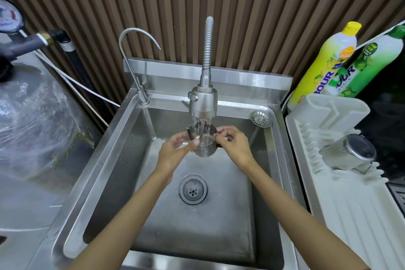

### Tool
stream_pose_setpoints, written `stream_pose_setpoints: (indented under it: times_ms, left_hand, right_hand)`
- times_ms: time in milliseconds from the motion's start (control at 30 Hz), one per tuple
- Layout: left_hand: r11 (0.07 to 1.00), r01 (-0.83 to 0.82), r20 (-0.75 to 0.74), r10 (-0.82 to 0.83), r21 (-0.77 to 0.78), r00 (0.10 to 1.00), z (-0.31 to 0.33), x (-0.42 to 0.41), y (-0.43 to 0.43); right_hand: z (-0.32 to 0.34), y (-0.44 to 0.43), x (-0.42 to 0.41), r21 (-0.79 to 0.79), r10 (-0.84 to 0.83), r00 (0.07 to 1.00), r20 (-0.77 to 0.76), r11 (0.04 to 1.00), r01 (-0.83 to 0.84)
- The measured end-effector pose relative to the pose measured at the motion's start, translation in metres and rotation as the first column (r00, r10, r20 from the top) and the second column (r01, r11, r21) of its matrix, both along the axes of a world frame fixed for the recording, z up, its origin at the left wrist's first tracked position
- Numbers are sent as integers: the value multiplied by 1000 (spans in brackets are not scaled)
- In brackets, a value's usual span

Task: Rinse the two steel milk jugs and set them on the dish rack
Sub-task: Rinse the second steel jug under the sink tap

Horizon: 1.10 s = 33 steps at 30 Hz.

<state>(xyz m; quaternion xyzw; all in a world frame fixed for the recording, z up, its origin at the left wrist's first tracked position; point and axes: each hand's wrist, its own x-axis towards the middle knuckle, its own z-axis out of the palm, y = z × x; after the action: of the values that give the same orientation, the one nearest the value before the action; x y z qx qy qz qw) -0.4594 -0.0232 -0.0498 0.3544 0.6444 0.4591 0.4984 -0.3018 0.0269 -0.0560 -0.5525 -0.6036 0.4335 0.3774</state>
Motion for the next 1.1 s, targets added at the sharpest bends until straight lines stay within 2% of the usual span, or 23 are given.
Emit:
stream_pose_setpoints:
  times_ms: [67, 200, 433, 633, 733, 1100]
  left_hand:
    - [998, 37, -23, -36, 49, 999, -8, 3, -11]
    - [979, 81, -188, -46, 185, 981, -19, 5, -24]
    - [940, 136, -335, -26, 311, 942, -8, 0, -24]
    - [894, 222, -455, -23, 389, 890, 3, -3, -22]
    - [888, 238, -456, -36, 393, 889, 4, -3, -24]
    - [904, 238, -436, -65, 356, 898, -4, -2, -23]
  right_hand:
    - [-3, -10, 1, -119, -32, 992, -120, 993, 18]
    - [0, -27, -2, -174, -39, 966, -255, 985, -6]
    - [16, -33, -7, -102, 40, 965, -258, 992, -68]
    - [16, -35, -4, -134, 19, 963, -267, 989, -56]
    - [17, -37, -5, -145, 5, 957, -290, 988, -49]
    - [14, -36, -2, -141, 7, 977, -213, 989, -38]
